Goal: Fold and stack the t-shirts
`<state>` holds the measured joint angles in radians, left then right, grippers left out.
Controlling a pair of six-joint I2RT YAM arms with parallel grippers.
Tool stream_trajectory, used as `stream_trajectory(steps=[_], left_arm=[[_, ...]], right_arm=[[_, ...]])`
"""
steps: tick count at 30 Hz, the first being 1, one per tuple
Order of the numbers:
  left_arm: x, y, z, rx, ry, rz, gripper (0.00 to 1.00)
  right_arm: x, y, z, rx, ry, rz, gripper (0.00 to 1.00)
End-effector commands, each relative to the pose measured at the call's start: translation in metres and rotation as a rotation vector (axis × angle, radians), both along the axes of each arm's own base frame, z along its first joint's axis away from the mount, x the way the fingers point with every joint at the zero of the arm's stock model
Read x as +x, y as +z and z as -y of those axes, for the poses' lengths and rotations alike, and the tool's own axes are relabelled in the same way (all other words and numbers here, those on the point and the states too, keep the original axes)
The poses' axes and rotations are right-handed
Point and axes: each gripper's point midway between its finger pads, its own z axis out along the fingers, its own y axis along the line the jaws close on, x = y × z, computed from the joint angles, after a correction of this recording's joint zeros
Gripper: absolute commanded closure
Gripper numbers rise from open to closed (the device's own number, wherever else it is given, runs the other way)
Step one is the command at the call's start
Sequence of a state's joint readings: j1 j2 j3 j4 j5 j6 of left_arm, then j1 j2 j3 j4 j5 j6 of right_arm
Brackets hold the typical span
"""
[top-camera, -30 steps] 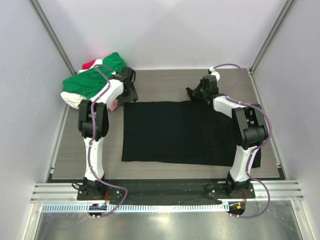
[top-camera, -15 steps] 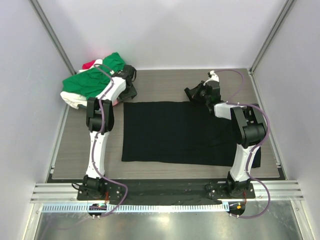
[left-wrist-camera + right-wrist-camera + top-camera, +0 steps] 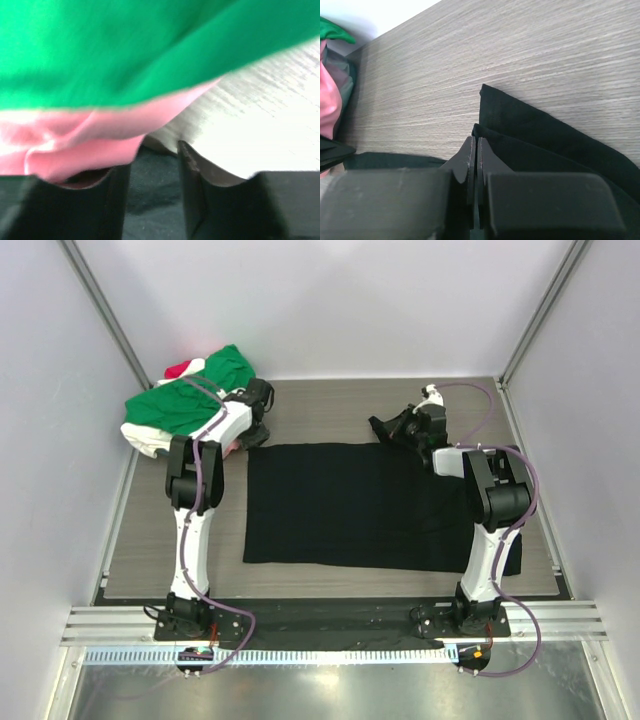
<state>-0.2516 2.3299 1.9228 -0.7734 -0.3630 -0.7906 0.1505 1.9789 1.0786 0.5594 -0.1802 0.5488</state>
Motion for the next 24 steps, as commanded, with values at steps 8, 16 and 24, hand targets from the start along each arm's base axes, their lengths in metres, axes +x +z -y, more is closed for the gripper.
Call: stream_trajectory(steps=[8, 16, 24], left_arm=[[-0.04, -0.036, -0.002, 0.025, 0.021, -0.158, 0.94], [-0.026, -0.005, 0.0, 0.042, -0.009, -0.111, 1.0], [-0.036, 0.048, 0.006, 0.031, -0.061, -0.041, 1.0]], right_arm=[[0.008, 0.018, -0.006, 0.024, 0.039, 0.078, 0.99], [0.008, 0.038, -0.009, 0.047, 0.052, 0.102, 0.99], [-0.006, 0.093, -0.008, 0.009, 0.081, 0.03, 0.99]])
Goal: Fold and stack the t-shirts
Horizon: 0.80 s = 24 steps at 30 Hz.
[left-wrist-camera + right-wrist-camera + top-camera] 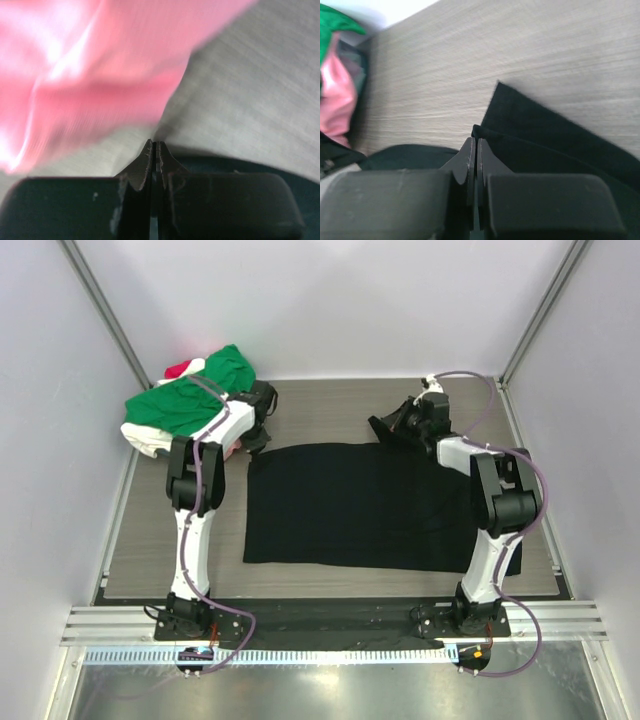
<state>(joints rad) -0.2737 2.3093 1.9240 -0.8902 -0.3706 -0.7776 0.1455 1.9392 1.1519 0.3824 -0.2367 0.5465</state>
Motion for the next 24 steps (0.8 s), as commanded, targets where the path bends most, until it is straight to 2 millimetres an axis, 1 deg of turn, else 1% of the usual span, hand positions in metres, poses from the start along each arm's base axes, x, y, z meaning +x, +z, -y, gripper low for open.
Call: stream_trajectory(steps=[1, 2, 3, 4, 5, 6, 7, 8, 10, 11, 13, 14, 16, 17, 18, 19, 20, 21, 22, 23, 24], left_arm=[[-0.011, 0.046, 0.004, -0.012, -0.034, 0.058, 1.0], [-0.018, 0.05, 0.005, -0.022, -0.042, 0.061, 1.0], [-0.02, 0.052, 0.007, -0.026, -0.046, 0.065, 1.0], [-0.021, 0.054, 0.009, -0.029, -0.054, 0.069, 1.0], [-0.023, 0.056, 0.009, -0.032, -0.058, 0.072, 1.0], [-0.028, 0.061, 0.01, -0.037, -0.065, 0.076, 1.0], [-0.029, 0.064, 0.012, -0.046, -0.075, 0.086, 1.0], [-0.029, 0.067, 0.015, -0.06, -0.09, 0.095, 1.0], [-0.035, 0.074, 0.018, -0.058, -0.12, 0.11, 1.0], [-0.038, 0.077, 0.017, -0.052, -0.123, 0.111, 1.0], [-0.046, 0.079, 0.017, -0.051, -0.132, 0.106, 1.0], [-0.049, 0.08, 0.017, -0.053, -0.138, 0.105, 1.0], [-0.057, 0.08, 0.014, -0.041, -0.141, 0.104, 1.0], [-0.06, 0.08, 0.013, -0.036, -0.143, 0.106, 1.0], [-0.063, 0.079, 0.012, -0.033, -0.147, 0.104, 1.0], [-0.065, 0.078, 0.013, -0.03, -0.151, 0.107, 1.0], [-0.072, 0.077, 0.009, -0.014, -0.152, 0.104, 1.0], [-0.075, 0.077, 0.007, -0.005, -0.154, 0.104, 1.0], [-0.077, 0.077, 0.006, 0.002, -0.158, 0.113, 1.0], [-0.084, 0.077, 0.001, 0.023, -0.156, 0.116, 1.0], [-0.086, 0.078, 0.001, 0.028, -0.166, 0.119, 1.0]], right_arm=[[-0.005, 0.082, -0.002, 0.002, 0.04, 0.089, 0.99], [-0.015, 0.074, -0.002, -0.004, 0.048, 0.035, 0.99], [-0.021, 0.075, 0.002, -0.014, 0.034, 0.016, 0.99], [-0.03, 0.09, 0.007, -0.024, 0.014, 0.029, 0.99], [-0.044, 0.079, 0.012, -0.046, -0.001, -0.031, 0.99], [-0.052, 0.08, 0.023, -0.08, -0.043, -0.044, 0.99], [-0.06, 0.082, 0.028, -0.096, -0.062, -0.053, 0.99], [-0.078, 0.085, 0.034, -0.118, -0.073, -0.081, 0.99], [-0.094, 0.085, 0.048, -0.163, -0.123, -0.112, 0.99], [-0.111, 0.09, 0.054, -0.179, -0.137, -0.123, 0.99], [-0.128, 0.092, 0.064, -0.197, -0.175, -0.13, 0.99], [-0.144, 0.092, 0.074, -0.218, -0.213, -0.135, 0.99], [-0.159, 0.092, 0.079, -0.21, -0.243, -0.137, 0.99], [-0.17, 0.08, 0.081, -0.208, -0.251, -0.171, 0.99], [-0.178, 0.087, 0.081, -0.187, -0.253, -0.15, 0.99], [-0.184, 0.085, 0.081, -0.171, -0.26, -0.153, 0.99], [-0.194, 0.076, 0.084, -0.154, -0.287, -0.181, 0.99], [-0.199, 0.075, 0.085, -0.141, -0.303, -0.183, 0.99], [-0.206, 0.081, 0.087, -0.124, -0.324, -0.159, 0.99], [-0.215, 0.072, 0.092, -0.112, -0.359, -0.186, 0.99], [-0.219, 0.071, 0.099, -0.115, -0.402, -0.184, 0.99]])
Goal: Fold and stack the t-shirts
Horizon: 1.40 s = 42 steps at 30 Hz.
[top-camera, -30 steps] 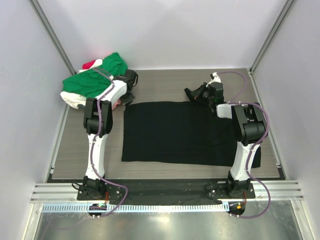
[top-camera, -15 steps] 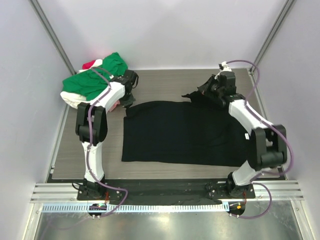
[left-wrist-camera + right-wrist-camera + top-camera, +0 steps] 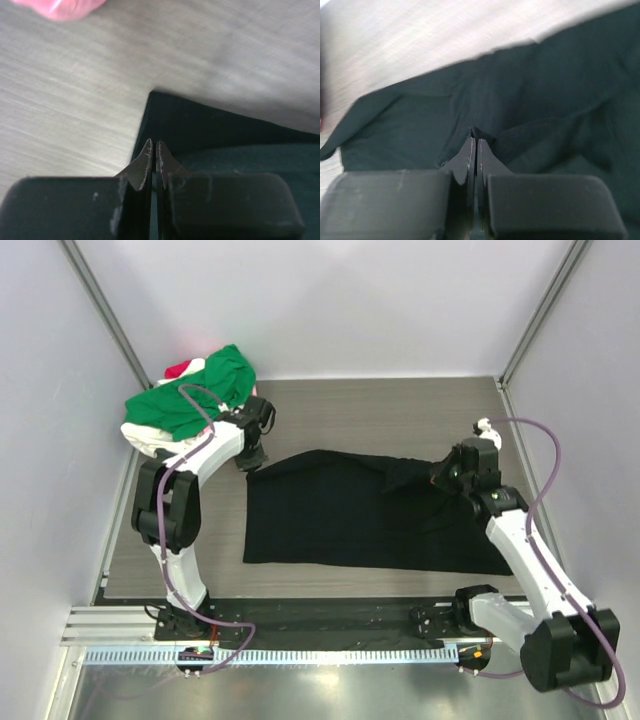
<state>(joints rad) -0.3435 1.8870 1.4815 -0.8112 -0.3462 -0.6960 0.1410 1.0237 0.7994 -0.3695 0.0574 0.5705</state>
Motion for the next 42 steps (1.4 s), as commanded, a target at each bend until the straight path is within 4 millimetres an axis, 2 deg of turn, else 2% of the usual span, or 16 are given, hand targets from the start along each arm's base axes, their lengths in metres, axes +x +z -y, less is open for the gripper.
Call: stream_trajectory(steps=[1, 2, 10, 19, 24, 25, 26, 27, 28, 29, 33, 35, 38, 39, 40, 42], left_arm=[[0.0, 0.025, -0.007, 0.03, -0.017, 0.105, 1.0], [-0.002, 0.03, -0.009, 0.036, -0.016, 0.121, 1.0], [-0.025, 0.019, -0.018, 0.075, -0.033, 0.126, 1.0], [-0.044, 0.007, -0.018, 0.06, -0.029, 0.121, 1.0], [-0.069, 0.0, -0.018, 0.032, -0.009, 0.116, 1.0], [-0.072, 0.001, -0.019, 0.027, -0.003, 0.119, 0.96], [-0.075, 0.009, -0.021, 0.017, 0.006, 0.146, 0.89], [-0.083, 0.007, -0.024, 0.018, 0.016, 0.141, 0.73], [-0.086, 0.01, -0.026, 0.018, 0.023, 0.151, 0.46], [-0.088, 0.015, -0.029, 0.017, 0.034, 0.169, 0.4], [-0.083, 0.047, -0.026, -0.031, 0.04, 0.259, 0.36], [-0.078, 0.052, -0.019, -0.049, 0.021, 0.267, 0.36], [-0.061, 0.05, 0.005, -0.08, -0.056, 0.246, 0.38], [-0.058, 0.045, 0.016, -0.081, -0.092, 0.229, 0.38], [-0.056, 0.026, 0.023, -0.059, -0.116, 0.172, 0.4], [-0.051, 0.02, 0.043, -0.061, -0.176, 0.13, 0.41]], right_arm=[[-0.021, 0.006, 0.022, 0.02, -0.16, 0.026, 0.99], [-0.028, -0.002, 0.027, 0.029, -0.198, 0.005, 0.99], [-0.072, -0.007, 0.077, 0.001, -0.509, 0.038, 0.99], [-0.1, -0.025, 0.097, 0.018, -0.675, 0.015, 0.99], [-0.114, -0.036, 0.104, 0.065, -0.758, 0.035, 0.99], [-0.115, -0.034, 0.104, 0.073, -0.759, 0.05, 0.94], [-0.115, -0.031, 0.104, 0.07, -0.755, 0.059, 0.82], [-0.115, -0.028, 0.105, 0.07, -0.753, 0.066, 0.38], [-0.114, -0.027, 0.104, 0.068, -0.742, 0.069, 0.24], [-0.11, -0.019, 0.103, 0.069, -0.731, 0.082, 0.19], [-0.092, -0.004, 0.088, 0.028, -0.593, 0.076, 0.16], [-0.075, 0.005, 0.077, 0.044, -0.523, 0.107, 0.16], [-0.052, -0.022, 0.051, 0.063, -0.404, -0.021, 0.15], [-0.047, -0.045, 0.045, 0.05, -0.389, -0.115, 0.15], [-0.043, -0.058, 0.04, 0.05, -0.366, -0.168, 0.15], [-0.039, -0.076, 0.031, 0.07, -0.347, -0.243, 0.15]])
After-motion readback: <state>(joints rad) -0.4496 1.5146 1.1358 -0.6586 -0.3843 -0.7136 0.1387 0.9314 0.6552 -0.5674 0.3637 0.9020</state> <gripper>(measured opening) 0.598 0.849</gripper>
